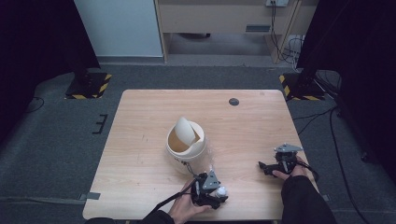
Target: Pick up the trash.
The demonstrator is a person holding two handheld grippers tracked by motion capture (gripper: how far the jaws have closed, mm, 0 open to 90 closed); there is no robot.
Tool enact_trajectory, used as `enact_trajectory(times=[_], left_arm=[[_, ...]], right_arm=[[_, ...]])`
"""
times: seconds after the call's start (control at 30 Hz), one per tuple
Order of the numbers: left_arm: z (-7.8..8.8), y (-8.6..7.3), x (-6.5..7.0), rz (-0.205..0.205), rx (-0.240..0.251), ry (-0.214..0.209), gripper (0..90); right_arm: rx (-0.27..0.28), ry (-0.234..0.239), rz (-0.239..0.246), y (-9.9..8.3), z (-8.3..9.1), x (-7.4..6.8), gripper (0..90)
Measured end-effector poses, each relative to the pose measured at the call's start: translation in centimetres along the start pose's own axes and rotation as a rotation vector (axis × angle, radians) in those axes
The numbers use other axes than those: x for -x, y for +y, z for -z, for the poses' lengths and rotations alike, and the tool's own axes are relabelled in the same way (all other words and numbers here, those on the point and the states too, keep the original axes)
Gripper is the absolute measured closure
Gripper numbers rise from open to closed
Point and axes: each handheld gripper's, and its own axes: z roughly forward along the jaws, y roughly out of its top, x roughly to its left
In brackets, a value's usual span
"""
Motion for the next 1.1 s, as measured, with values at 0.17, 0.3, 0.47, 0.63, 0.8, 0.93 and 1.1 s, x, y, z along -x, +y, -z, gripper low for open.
enact_trajectory(times=[0.17,0.3,0.47,0.63,0.8,0.93,1.1], left_arm=[[-0.1,0.0,-0.1,-0.004,-0.014,0.009,47.5],[-0.2,0.0,-0.1,-0.011,-0.024,0.014,53.1],[-0.1,0.1,-0.1,-0.007,-0.038,0.015,61.0],[0.4,0.3,-0.2,0.003,-0.029,0.017,64.1],[1.3,0.5,-0.3,0.015,-0.002,0.014,64.4],[2.3,0.6,-0.5,0.023,0.023,0.013,64.4],[4.4,0.5,-0.7,0.031,0.056,0.003,64.2]], right_arm=[[-0.001,0.000,0.003,0.0,0.0,0.0,0.7],[0.000,0.000,0.001,0.0,0.0,0.0,0.7],[0.000,0.000,0.001,0.0,0.0,0.0,0.7],[0.000,0.000,0.000,0.0,0.0,0.0,0.7],[0.000,0.001,0.000,0.0,0.0,0.0,0.7],[0.000,0.001,0.000,0.0,0.0,0.0,0.7],[0.002,0.000,-0.003,0.0,0.0,0.0,0.7]])
